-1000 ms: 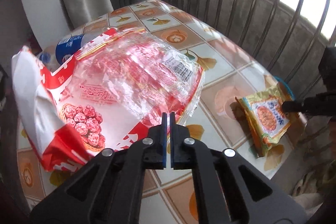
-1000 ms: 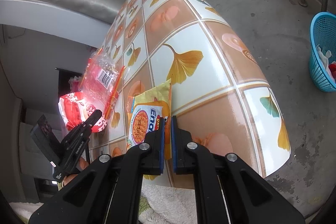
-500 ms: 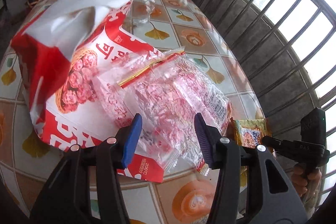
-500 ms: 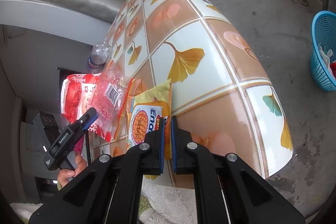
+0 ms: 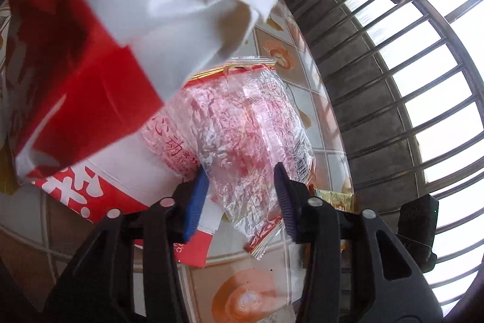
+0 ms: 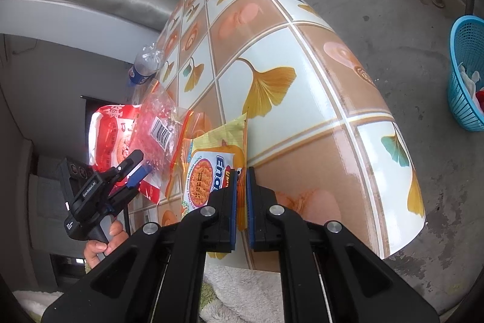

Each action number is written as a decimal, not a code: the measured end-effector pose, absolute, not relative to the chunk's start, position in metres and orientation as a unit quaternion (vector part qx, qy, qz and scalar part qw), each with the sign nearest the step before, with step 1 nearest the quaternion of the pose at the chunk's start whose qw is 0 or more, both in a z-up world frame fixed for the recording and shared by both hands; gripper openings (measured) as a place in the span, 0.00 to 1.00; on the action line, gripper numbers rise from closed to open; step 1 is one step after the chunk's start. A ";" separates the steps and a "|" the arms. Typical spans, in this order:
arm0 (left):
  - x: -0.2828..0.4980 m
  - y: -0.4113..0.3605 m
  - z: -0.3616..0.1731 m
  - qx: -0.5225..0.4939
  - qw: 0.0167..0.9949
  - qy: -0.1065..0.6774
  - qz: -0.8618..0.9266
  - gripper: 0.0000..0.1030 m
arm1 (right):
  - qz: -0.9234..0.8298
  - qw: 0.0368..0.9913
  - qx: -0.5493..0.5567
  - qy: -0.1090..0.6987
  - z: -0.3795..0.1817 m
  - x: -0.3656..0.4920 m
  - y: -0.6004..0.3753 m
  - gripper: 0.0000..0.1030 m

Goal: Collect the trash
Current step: 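Grasp the thin clear wrapper strip beside the clear bag with the left tool, then carry the wrapper strip and Enaak packet to the wastebasket and release both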

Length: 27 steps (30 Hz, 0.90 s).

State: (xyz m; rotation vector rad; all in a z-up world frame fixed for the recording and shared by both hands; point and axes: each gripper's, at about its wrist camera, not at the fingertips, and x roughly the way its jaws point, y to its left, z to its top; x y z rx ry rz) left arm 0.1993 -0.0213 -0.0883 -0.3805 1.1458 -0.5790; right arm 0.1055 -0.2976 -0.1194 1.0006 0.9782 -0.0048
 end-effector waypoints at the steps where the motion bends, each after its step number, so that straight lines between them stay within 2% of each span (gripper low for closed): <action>1: 0.200 -0.022 -0.090 -0.177 0.785 0.531 -0.265 0.25 | -0.003 0.765 0.460 0.450 -0.119 0.106 -0.297 0.06; 3: 0.201 -0.022 -0.094 -0.185 0.783 0.533 -0.262 0.10 | -0.003 0.765 0.459 0.451 -0.119 0.105 -0.297 0.06; 6: 0.199 -0.025 -0.095 -0.195 0.781 0.530 -0.268 0.00 | -0.003 0.765 0.460 0.450 -0.119 0.104 -0.297 0.06; 14: 0.179 -0.035 -0.071 -0.190 0.784 0.496 -0.322 0.00 | -0.006 0.770 0.474 0.427 -0.110 0.092 -0.307 0.06; 27: 0.131 -0.046 -0.003 -0.158 0.784 0.406 -0.442 0.00 | -0.047 0.798 0.503 0.330 -0.069 0.040 -0.358 0.06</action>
